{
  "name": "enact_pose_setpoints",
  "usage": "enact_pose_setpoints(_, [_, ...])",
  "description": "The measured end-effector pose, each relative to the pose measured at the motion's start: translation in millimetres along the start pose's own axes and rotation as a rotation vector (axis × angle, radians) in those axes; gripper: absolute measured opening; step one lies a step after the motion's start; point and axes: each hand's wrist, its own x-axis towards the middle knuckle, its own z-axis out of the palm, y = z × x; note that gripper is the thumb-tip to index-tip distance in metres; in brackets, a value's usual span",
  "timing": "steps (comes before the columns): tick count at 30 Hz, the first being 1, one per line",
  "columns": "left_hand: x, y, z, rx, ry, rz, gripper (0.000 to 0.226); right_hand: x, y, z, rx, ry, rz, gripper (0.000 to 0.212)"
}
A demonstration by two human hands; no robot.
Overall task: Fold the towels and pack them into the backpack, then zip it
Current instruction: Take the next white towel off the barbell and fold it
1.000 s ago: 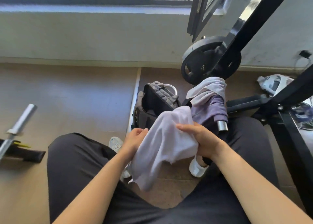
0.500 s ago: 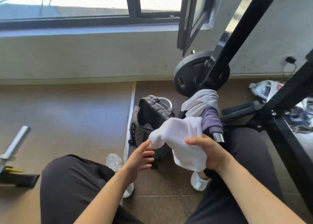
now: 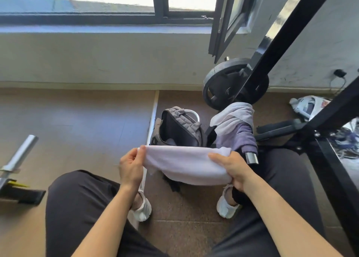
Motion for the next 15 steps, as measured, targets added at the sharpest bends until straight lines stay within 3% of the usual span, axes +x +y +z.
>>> enact_pose_setpoints(3, [4, 8, -11, -0.059, 0.098, 0.036, 0.037, 0, -1, -2, -0.036, 0.062, 0.017, 0.025])
enact_pose_setpoints(6, [10, 6, -14, -0.293, 0.139, -0.071, 0.028, 3, 0, -3, -0.001, 0.001, -0.047, 0.029])
enact_pose_setpoints(11, [18, 13, -24, -0.635, 0.067, -0.157, 0.029, 5, -3, -6, 0.116, -0.258, -0.117, 0.031])
enact_pose_setpoints(15, [20, 20, -36, -0.718, -0.019, -0.129, 0.032, 8, 2, -2, 0.196, -0.196, -0.205, 0.034])
